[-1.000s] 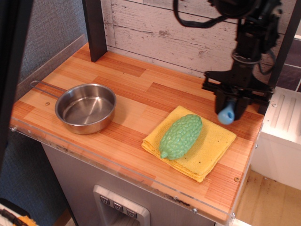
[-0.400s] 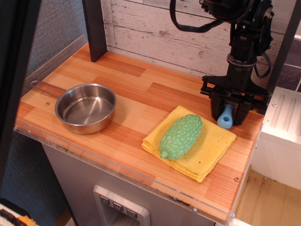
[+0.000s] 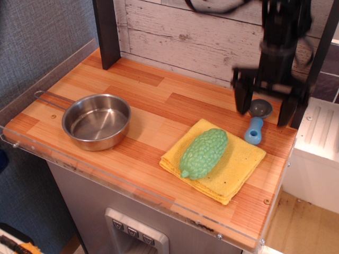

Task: Move blue spoon on the right

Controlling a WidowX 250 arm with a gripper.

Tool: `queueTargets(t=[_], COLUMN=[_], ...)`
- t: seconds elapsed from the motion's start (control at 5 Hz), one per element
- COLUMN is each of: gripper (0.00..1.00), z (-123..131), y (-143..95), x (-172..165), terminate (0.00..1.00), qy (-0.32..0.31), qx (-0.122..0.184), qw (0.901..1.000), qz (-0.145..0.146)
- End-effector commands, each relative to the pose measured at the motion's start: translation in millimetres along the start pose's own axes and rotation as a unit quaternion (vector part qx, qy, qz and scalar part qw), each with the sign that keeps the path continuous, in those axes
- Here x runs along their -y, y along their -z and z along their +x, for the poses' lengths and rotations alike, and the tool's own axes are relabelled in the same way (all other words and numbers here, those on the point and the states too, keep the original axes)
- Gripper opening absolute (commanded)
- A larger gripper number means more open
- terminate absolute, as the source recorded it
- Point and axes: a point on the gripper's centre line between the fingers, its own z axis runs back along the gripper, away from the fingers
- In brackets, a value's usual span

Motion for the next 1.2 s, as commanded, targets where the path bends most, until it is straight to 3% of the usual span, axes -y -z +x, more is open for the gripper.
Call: queueTargets(t=[0.0, 0.4, 0.8, 1.0], gripper=[1.00, 1.00, 1.00, 1.00], z=[-46, -75, -75, -75], y=[-97, -101, -101, -101], x=[-21, -43, -43, -43], terminate=[0.00, 0.00, 0.00, 1.00], qy=[-0.072, -0.077, -0.077, -0.077], qx=[0.045, 0.045, 0.045, 0.045], qw=[0.9959, 0.9958, 0.9958, 0.9958], qz=[0.031, 0.023, 0.023, 0.023])
